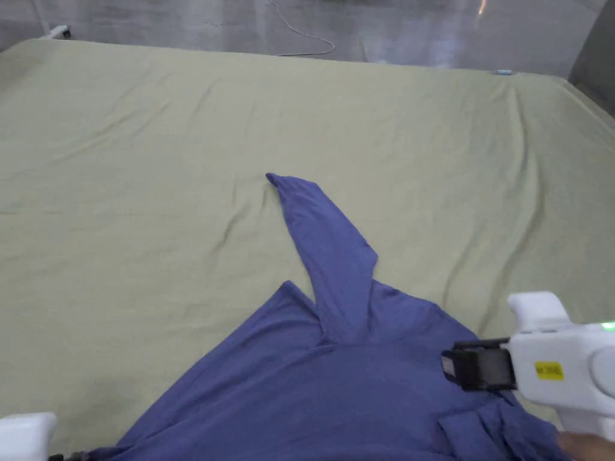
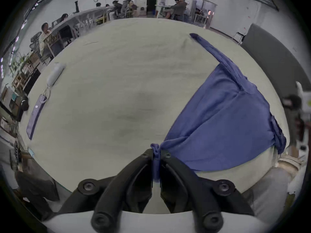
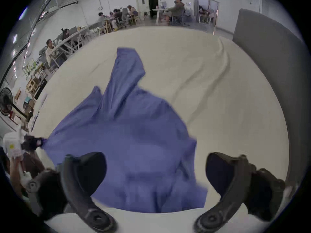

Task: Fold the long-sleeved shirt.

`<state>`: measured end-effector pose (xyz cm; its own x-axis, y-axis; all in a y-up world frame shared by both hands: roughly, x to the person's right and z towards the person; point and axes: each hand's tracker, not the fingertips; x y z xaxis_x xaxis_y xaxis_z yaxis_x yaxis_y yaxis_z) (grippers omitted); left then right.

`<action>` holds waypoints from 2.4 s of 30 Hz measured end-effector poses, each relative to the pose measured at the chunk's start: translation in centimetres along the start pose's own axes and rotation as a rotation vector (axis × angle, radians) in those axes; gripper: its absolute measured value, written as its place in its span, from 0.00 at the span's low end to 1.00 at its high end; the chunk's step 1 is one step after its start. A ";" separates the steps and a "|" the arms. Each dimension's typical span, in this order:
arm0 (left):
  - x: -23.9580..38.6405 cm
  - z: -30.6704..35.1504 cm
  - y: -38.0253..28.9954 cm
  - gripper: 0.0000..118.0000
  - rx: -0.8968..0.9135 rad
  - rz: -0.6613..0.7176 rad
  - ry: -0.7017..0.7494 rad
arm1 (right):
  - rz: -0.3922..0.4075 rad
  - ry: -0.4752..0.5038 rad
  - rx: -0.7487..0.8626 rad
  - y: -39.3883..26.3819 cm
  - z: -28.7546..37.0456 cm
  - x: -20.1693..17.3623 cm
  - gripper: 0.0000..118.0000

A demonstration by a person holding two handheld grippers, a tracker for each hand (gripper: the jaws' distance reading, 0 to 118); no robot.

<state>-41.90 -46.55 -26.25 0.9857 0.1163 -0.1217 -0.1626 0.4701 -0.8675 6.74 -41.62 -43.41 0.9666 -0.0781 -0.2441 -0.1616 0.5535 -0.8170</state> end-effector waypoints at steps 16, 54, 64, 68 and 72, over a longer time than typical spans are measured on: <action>0.2 4.3 1.5 0.01 0.058 0.081 -0.054 | 0.150 -0.020 -0.141 4.8 -4.9 -1.3 0.00; 11.3 30.6 46.1 0.00 0.617 -0.130 -0.022 | 0.129 -0.300 0.608 34.6 39.6 4.0 0.00; 15.5 36.9 56.7 0.00 0.843 -0.256 0.217 | 0.049 -0.472 0.867 48.0 45.5 2.2 0.00; 15.7 36.6 59.0 0.00 0.880 -0.259 0.229 | 0.059 -0.466 0.900 49.2 45.4 1.9 0.00; 14.7 32.3 60.1 0.00 0.818 -0.238 0.195 | 0.097 -0.460 0.780 49.4 39.2 2.8 0.00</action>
<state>-38.61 11.64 -64.57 0.9752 -0.1816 -0.1263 0.1422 0.9520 -0.2711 9.30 17.99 -63.99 0.9669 0.2437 0.0759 -0.2273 0.9574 -0.1780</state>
